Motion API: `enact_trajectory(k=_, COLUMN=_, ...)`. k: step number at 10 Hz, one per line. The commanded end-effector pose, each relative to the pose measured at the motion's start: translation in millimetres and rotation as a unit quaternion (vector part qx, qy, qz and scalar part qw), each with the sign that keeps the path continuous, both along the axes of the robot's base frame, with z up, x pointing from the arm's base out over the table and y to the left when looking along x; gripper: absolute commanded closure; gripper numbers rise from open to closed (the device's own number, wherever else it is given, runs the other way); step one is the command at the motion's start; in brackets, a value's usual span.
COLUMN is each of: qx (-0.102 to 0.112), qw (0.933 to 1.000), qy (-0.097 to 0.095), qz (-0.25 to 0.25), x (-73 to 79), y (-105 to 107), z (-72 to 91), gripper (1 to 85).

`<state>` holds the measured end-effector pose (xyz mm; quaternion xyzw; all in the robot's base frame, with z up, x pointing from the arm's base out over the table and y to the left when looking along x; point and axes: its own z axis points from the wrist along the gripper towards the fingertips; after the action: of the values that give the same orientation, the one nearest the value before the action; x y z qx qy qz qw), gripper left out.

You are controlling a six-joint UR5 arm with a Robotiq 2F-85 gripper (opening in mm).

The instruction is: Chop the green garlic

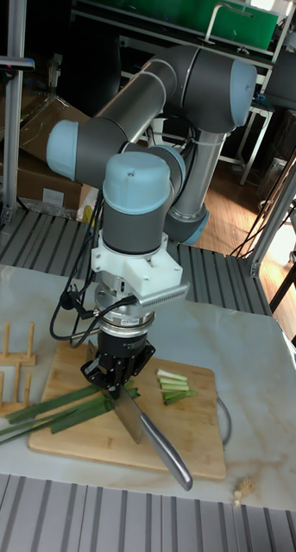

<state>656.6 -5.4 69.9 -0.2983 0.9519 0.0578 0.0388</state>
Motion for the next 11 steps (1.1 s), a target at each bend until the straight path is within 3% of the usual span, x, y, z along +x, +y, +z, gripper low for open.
enact_trajectory(k=1, qx=-0.003, qw=0.9999, qy=-0.01, qz=-0.011, x=7.9, y=2, z=0.0, gripper=84.3)
enact_trajectory(k=5, qx=-0.02, qw=0.9996, qy=-0.015, qz=-0.014, x=9.6, y=-8, z=-3.1, gripper=84.3)
enact_trajectory(k=11, qx=-0.002, qw=0.9998, qy=-0.018, qz=0.0, x=3.6, y=-1, z=-11.7, gripper=84.3)
